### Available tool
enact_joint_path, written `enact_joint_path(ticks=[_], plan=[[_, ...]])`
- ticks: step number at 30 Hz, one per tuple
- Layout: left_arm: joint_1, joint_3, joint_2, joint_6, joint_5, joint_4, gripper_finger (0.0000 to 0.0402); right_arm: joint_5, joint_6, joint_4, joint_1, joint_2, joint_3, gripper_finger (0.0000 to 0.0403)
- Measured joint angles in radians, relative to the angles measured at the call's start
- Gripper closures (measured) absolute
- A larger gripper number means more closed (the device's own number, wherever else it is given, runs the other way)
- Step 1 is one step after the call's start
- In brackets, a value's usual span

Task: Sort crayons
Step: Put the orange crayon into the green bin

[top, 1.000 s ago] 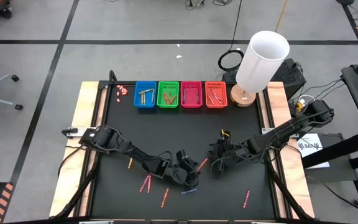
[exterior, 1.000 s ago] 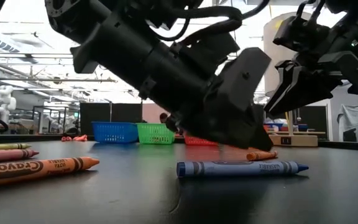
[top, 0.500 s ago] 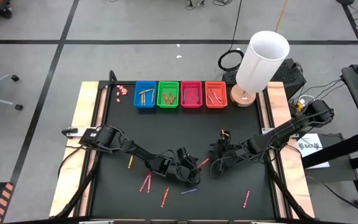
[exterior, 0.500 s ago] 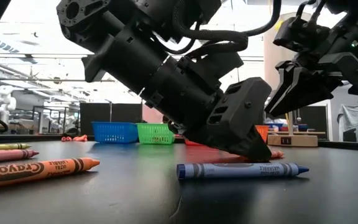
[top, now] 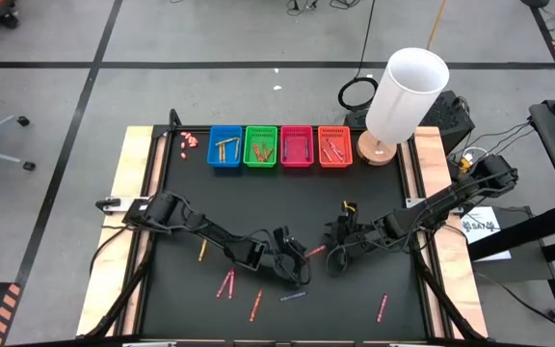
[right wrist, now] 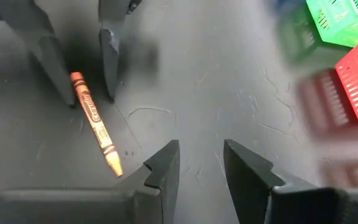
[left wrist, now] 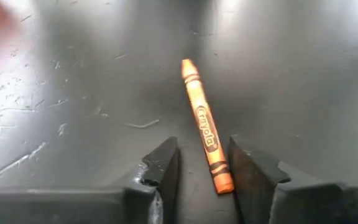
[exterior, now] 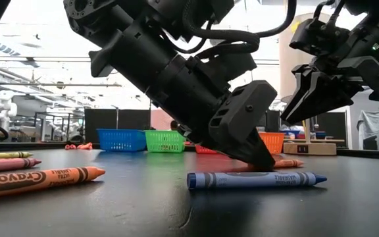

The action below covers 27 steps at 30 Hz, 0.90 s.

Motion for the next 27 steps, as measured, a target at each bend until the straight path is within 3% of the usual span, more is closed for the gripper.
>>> enact_joint_path(ticks=[5,13,22,27], plan=[[0.029,0.0,-0.004,0.007,0.026,-0.013,0.0301,0.0,0.0,0.0,0.0,0.0,0.0,0.0293],[0.069,0.0,-0.01,0.081,0.218,-0.015,0.0342,0.0,0.0,0.0,0.0,0.0,0.0,0.0293],[0.075,0.001,-0.009,0.105,0.227,-0.033,0.0392,0.0,0.0,0.0,0.0,0.0,0.0,0.0293],[0.072,0.0,-0.018,0.107,0.196,-0.04,0.0394,0.0,0.008,0.0,0.0,0.0,0.0,0.0293]])
